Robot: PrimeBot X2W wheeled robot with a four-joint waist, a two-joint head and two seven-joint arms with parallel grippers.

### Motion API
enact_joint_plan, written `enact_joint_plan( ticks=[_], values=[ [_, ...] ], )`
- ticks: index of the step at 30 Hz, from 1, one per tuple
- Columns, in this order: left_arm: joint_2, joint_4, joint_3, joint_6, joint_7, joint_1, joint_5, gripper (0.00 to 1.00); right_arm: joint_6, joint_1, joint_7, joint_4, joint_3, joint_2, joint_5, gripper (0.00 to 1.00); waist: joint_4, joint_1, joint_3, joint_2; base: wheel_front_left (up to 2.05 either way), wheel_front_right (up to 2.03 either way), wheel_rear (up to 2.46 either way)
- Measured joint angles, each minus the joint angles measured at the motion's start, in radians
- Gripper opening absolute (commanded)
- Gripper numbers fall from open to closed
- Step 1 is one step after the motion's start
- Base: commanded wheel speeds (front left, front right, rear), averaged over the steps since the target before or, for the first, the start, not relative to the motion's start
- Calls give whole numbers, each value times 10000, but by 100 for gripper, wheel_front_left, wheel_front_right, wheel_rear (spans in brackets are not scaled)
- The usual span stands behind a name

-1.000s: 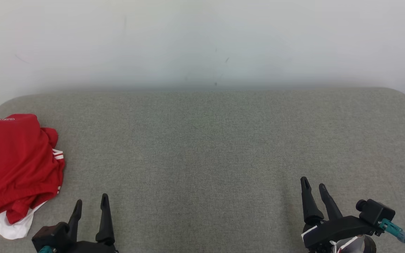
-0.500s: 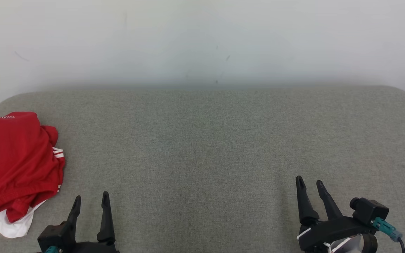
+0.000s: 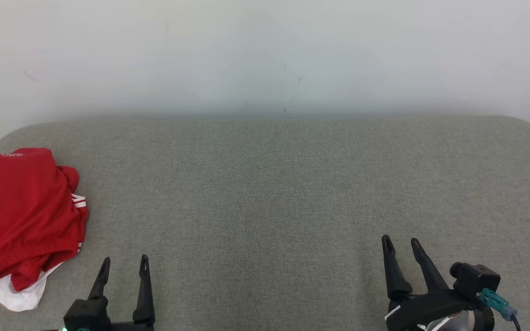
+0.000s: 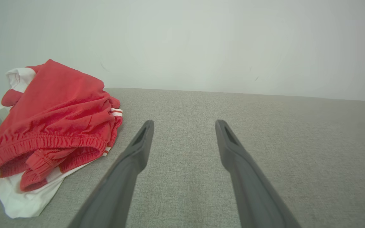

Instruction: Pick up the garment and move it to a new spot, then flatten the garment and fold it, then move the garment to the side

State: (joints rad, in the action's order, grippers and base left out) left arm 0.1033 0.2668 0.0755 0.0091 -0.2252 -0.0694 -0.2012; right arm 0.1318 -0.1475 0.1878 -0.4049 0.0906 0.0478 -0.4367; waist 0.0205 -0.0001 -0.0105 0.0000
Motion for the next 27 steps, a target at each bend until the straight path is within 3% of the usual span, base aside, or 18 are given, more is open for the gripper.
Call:
enact_joint_plan(
  ticks=[20, 27],
  values=[
    [-299, 176, -284, -612, -343, 30, 617, 100, 0, 5, 155, -94, 224, 6, 995, 100, -9, 0, -31, 0, 0, 0, 0],
    [-414, 207, -483, -757, -374, 29, 464, 100, 0, 17, 236, -134, 297, 8, 635, 100, -11, 0, -49, 0, 0, 0, 0]
  ],
)
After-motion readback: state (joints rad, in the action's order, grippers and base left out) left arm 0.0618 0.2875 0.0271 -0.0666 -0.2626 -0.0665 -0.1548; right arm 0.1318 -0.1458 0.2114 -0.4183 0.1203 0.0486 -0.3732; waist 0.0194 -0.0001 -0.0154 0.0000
